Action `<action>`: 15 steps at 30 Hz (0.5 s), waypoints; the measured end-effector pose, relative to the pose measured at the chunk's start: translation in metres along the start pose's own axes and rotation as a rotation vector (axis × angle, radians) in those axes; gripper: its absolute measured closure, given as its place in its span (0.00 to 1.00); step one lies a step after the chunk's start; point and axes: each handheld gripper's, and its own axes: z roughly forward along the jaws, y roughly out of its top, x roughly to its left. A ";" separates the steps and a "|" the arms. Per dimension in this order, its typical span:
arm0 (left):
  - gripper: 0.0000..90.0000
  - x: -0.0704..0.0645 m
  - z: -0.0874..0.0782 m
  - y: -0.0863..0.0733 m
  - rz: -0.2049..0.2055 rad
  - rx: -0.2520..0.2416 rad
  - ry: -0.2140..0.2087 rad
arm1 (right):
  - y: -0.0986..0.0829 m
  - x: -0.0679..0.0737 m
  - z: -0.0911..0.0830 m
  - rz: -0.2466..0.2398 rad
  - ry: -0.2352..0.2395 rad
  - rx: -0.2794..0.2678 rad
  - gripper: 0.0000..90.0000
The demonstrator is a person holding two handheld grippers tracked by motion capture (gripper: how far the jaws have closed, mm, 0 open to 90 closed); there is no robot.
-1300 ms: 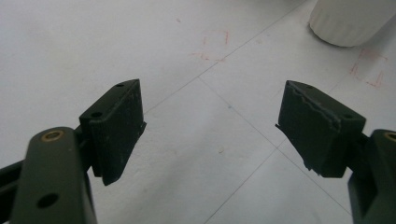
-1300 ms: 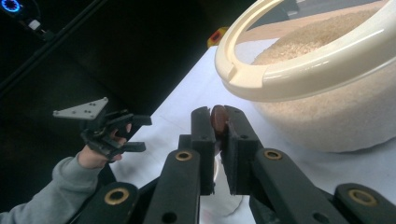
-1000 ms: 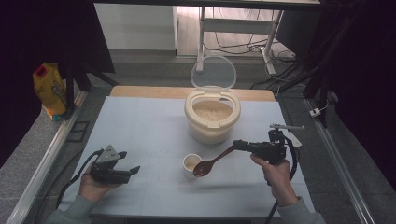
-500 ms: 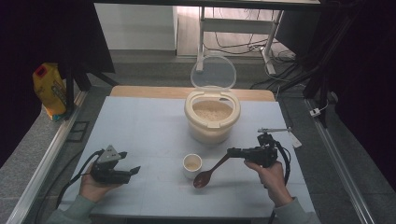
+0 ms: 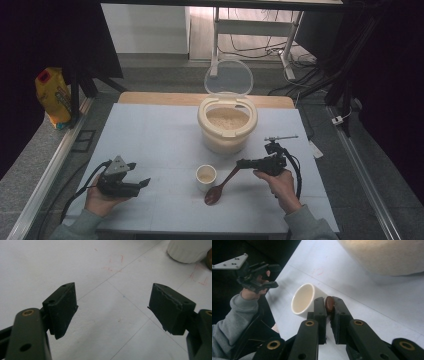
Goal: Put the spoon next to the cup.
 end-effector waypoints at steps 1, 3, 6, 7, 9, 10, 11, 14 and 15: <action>0.24 0.000 0.000 0.000 0.000 0.001 -0.001 | 0.001 -0.001 0.001 0.002 -0.013 0.001 0.90; 0.24 0.000 0.000 0.000 0.000 0.002 -0.001 | 0.001 -0.004 0.005 -0.002 -0.037 0.006 0.88; 0.24 0.000 0.000 0.000 0.000 0.001 0.000 | 0.002 -0.006 0.009 -0.003 -0.073 0.006 0.85; 0.24 0.000 0.000 0.000 0.000 0.001 -0.001 | 0.002 -0.007 0.011 -0.004 -0.085 0.006 0.83; 0.24 0.000 0.001 0.000 0.001 0.003 -0.001 | 0.002 -0.009 0.015 -0.007 -0.111 0.004 0.82; 0.24 0.000 0.001 0.000 0.001 0.003 0.000 | 0.002 -0.010 0.017 -0.006 -0.115 0.003 0.81; 0.24 0.000 0.001 0.000 0.001 0.003 0.001 | 0.003 -0.010 0.019 -0.005 -0.122 0.004 0.80; 0.24 0.000 0.001 0.000 0.001 0.003 0.002 | 0.003 -0.014 0.025 -0.002 -0.153 0.009 0.78; 0.24 -0.001 0.001 0.000 0.002 0.003 0.002 | 0.003 -0.016 0.028 0.000 -0.165 0.010 0.77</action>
